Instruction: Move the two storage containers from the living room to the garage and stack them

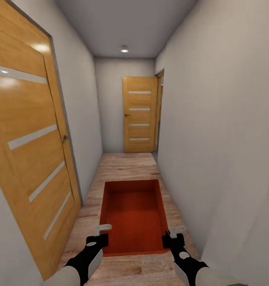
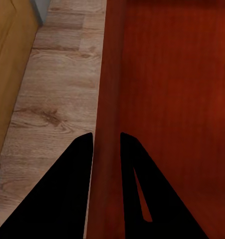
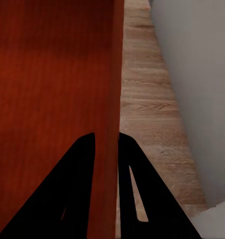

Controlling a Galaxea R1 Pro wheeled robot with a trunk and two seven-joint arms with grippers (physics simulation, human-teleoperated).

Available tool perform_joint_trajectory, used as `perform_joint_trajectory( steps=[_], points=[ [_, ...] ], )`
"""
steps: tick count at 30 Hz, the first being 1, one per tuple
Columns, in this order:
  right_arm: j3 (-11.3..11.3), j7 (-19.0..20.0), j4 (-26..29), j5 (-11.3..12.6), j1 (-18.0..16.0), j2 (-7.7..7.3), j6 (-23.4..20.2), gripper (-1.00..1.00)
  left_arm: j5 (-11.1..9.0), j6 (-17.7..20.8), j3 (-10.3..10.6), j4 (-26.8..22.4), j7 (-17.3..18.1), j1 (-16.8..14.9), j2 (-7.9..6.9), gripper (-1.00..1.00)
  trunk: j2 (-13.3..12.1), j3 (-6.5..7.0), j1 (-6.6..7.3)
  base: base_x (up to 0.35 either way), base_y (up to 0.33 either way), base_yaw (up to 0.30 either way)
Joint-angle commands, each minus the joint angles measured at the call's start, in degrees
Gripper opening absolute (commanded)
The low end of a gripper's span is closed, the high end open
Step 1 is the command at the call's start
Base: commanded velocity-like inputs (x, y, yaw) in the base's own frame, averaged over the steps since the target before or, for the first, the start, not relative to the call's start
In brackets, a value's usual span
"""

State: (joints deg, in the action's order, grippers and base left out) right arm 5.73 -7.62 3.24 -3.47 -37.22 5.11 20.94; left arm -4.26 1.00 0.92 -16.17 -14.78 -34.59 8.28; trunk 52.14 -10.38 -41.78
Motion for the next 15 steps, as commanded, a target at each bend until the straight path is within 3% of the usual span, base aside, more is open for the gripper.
perform_joint_trajectory(
  steps=[1, 15],
  points=[
    [-3.1, -0.7, -0.2, 0.4, 0.0, -0.01, 0.1, -1.0, 0.8, -1.6, -0.5, -0.2, -1.1, 0.0, -0.28, -1.0, 0.1, -0.08, -0.04, 0.322, 0.08, 0.178],
    [-3.1, -0.7, -0.2, 0.4, 0.0, -0.01, 0.1, -1.0, 0.8, -1.5, -0.5, -0.2, -1.1, 0.0, -0.28, -1.0, 0.1, -0.08, -0.04, 0.322, 0.079, 0.023]
  ],
)
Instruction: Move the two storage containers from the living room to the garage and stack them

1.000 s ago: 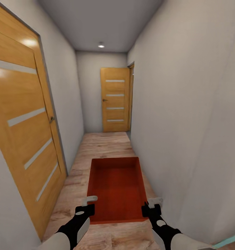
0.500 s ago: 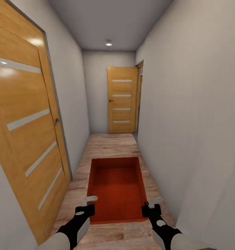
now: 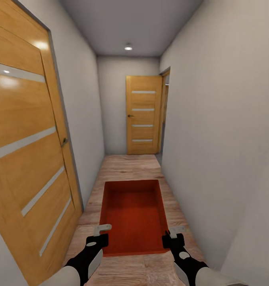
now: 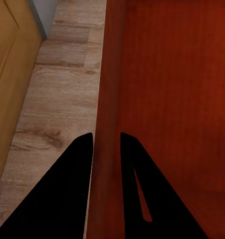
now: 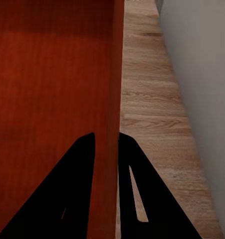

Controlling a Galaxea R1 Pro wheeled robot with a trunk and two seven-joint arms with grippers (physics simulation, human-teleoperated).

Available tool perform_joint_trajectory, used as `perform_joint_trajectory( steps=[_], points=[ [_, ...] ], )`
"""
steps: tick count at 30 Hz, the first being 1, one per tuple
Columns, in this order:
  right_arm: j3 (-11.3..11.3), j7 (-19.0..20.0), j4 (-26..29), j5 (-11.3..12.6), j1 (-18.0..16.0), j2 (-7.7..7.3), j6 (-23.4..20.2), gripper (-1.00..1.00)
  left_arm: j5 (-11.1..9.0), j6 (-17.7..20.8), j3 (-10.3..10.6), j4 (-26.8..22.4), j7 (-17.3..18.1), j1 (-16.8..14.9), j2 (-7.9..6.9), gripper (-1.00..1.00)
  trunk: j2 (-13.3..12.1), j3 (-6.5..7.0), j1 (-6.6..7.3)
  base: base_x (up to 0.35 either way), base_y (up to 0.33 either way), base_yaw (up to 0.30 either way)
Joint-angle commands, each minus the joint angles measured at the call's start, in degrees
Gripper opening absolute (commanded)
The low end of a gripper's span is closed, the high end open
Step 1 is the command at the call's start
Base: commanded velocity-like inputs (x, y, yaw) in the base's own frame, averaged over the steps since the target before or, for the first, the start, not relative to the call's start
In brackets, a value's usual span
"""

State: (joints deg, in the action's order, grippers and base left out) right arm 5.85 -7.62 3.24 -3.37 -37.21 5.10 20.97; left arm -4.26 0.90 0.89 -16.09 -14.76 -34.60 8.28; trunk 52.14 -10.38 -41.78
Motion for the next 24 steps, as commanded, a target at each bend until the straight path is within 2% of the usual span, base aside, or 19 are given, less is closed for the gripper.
perform_joint_trajectory(
  steps=[1, 24],
  points=[
    [-3.2, -0.7, -0.2, 0.3, -0.1, 0.0, 0.1, -1.0, 0.8, -1.4, -0.5, -0.3, -1.2, 0.0, -0.28, -1.0, 0.1, -0.08, -0.04, 0.322, 0.079, 0.0],
    [-3.2, -0.7, -0.2, 0.3, -0.1, 0.0, 0.1, -1.0, 0.8, -1.4, -0.5, -0.2, -1.2, 0.0, -0.28, -1.0, 0.1, -0.08, -0.04, 0.322, 0.078, 0.0]
  ],
)
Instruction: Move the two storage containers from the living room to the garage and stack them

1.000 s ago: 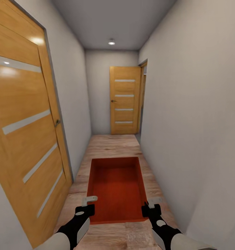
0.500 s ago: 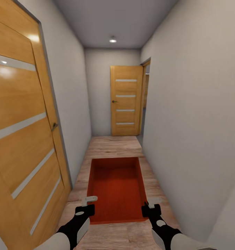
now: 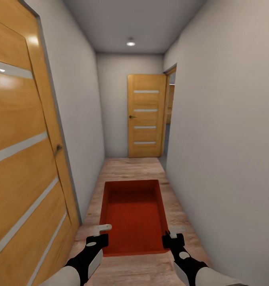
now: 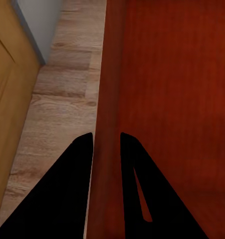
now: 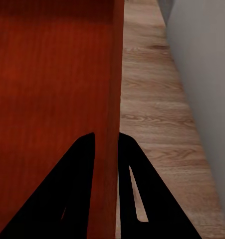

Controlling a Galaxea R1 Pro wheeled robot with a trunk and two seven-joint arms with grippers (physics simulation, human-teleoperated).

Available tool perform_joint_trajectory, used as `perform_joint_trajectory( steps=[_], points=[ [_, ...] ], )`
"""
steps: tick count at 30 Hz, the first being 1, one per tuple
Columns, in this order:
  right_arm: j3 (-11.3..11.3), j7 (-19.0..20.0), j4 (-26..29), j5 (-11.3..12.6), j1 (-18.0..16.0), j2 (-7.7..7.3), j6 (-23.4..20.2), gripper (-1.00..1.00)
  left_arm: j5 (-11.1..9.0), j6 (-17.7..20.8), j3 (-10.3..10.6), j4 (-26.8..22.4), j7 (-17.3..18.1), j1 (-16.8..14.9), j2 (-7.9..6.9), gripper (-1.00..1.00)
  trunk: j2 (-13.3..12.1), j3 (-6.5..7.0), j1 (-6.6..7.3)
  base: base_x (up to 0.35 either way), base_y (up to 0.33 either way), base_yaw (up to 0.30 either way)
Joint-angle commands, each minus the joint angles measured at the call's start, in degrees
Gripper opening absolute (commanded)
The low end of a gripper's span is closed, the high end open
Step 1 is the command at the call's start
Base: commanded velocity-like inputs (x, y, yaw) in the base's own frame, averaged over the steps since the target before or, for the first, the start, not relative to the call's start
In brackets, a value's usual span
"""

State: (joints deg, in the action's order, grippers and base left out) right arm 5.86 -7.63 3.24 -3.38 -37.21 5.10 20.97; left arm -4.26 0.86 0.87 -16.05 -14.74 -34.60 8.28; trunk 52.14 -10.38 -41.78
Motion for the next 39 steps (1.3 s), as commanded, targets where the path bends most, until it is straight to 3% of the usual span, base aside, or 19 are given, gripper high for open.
perform_joint_trajectory(
  steps=[1, 39],
  points=[
    [-3.2, -0.7, -0.2, 0.3, -0.1, 0.0, 0.1, -1.0, 0.8, -1.4, -0.4, -0.2, -1.2, 0.0, -0.28, -1.0, 0.1, -0.08, -0.04, 0.322, 0.078, 0.076],
    [-3.2, -0.7, -0.2, 0.3, -0.1, 0.0, 0.1, -1.0, 0.8, -1.4, -0.4, -0.2, -1.2, 0.0, -0.33, -1.0, 0.1, -0.08, -0.04, 0.322, 0.02, 0.024]
  ],
)
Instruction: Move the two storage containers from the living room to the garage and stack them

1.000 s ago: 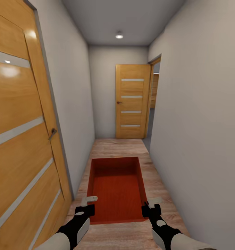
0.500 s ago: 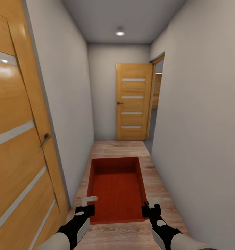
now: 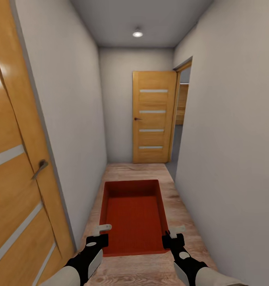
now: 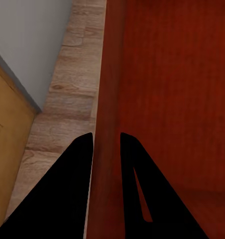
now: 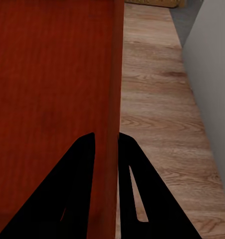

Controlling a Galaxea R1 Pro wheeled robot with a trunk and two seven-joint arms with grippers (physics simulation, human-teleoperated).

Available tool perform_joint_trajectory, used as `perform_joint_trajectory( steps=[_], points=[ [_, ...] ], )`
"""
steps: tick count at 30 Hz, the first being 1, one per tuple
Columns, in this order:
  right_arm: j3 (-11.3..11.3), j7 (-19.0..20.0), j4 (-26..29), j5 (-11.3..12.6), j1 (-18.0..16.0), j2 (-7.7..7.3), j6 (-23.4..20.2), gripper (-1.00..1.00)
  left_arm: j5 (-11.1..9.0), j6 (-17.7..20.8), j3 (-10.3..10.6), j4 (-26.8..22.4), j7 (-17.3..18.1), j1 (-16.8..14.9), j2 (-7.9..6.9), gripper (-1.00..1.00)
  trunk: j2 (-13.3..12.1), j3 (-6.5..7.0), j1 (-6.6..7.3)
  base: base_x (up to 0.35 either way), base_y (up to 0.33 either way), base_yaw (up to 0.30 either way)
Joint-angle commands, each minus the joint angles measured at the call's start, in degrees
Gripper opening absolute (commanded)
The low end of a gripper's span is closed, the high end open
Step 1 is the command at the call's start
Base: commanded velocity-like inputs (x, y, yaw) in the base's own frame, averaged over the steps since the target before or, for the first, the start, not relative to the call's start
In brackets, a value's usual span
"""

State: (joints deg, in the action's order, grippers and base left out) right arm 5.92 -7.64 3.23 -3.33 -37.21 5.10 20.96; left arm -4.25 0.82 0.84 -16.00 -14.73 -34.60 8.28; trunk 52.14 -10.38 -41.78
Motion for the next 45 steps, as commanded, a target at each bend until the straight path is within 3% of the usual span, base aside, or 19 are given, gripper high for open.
perform_joint_trajectory(
  steps=[1, 45],
  points=[
    [-3.3, -0.7, -0.2, 0.3, -0.1, 0.0, 0.1, -1.0, 0.8, -1.4, -0.4, -0.3, -1.2, 0.0, -0.33, -1.0, 0.1, -0.08, -0.04, 0.322, 0.0, 0.0],
    [-3.3, -0.7, -0.2, 0.3, -0.1, 0.0, 0.1, -1.0, 0.8, -1.4, -0.4, -0.2, -1.2, 0.0, -0.37, -1.0, 0.1, -0.08, -0.04, 0.322, 0.0, 0.0]
  ],
)
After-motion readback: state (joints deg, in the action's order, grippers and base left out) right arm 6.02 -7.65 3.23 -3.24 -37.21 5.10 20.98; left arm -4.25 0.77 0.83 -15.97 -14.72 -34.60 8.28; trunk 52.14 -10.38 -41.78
